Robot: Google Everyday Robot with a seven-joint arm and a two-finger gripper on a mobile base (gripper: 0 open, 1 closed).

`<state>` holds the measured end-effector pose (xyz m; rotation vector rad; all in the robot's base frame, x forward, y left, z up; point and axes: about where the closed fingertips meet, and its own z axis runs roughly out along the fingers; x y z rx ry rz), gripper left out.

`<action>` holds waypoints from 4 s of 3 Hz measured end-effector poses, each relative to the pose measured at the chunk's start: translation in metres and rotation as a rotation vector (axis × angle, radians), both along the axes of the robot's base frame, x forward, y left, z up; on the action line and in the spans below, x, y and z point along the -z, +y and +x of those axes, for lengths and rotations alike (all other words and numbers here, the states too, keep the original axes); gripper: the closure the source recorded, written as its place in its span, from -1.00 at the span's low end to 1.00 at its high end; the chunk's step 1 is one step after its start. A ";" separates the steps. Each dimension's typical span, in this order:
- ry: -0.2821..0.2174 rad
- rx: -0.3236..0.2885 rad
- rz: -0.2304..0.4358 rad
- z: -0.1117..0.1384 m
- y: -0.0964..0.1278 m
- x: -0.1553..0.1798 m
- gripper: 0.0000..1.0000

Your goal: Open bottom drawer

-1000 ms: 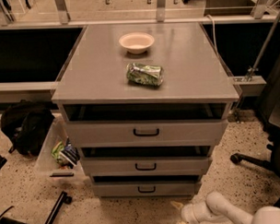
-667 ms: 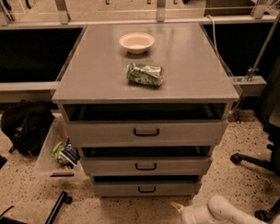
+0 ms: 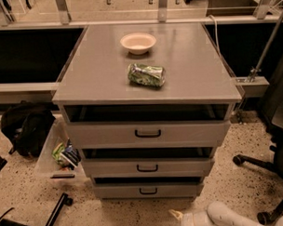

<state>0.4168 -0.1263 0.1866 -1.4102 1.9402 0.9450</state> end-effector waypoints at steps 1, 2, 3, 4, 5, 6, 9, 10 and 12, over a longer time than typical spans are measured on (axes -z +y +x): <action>-0.027 -0.004 -0.008 -0.003 0.004 -0.009 -1.00; -0.197 0.015 -0.064 0.007 -0.003 -0.056 -1.00; -0.445 0.069 -0.140 0.014 -0.021 -0.131 -1.00; -0.549 0.055 -0.146 -0.027 -0.003 -0.171 -1.00; -0.519 0.014 -0.113 -0.062 0.021 -0.168 -1.00; -0.533 0.067 -0.090 -0.025 0.003 -0.185 -1.00; -0.546 0.180 -0.071 0.053 -0.049 -0.198 -1.00; -0.546 0.180 -0.071 0.053 -0.049 -0.198 -1.00; -0.478 0.145 -0.318 0.046 -0.056 -0.168 -1.00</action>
Offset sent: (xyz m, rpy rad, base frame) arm -0.0582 0.0372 0.1362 -0.1328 -0.4113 0.0149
